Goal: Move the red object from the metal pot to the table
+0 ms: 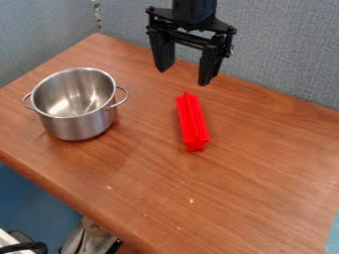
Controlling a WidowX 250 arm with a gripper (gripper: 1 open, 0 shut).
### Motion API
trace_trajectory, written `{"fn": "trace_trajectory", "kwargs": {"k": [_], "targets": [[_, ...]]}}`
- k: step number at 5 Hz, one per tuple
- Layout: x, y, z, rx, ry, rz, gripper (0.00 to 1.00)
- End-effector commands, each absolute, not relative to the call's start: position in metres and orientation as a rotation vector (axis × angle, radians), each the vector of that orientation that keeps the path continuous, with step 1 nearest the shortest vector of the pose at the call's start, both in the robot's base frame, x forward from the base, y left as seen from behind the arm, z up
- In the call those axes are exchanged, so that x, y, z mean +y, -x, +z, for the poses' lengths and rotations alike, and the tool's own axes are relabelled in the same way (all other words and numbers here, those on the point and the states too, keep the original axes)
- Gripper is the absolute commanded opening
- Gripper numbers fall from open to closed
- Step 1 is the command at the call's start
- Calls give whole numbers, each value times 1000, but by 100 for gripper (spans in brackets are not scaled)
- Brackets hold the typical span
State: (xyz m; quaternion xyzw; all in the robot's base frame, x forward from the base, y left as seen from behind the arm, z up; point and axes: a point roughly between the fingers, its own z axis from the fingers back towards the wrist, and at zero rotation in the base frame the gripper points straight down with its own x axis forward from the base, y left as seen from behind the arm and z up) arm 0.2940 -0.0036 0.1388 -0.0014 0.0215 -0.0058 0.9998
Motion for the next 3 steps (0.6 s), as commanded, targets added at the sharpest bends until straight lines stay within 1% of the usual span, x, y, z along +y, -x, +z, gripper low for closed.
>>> {"fn": "trace_trajectory", "kwargs": {"k": [1, 3], "targets": [[-11, -292, 150, 58, 15, -6, 100], [5, -313, 145, 58, 8, -168, 100]]}}
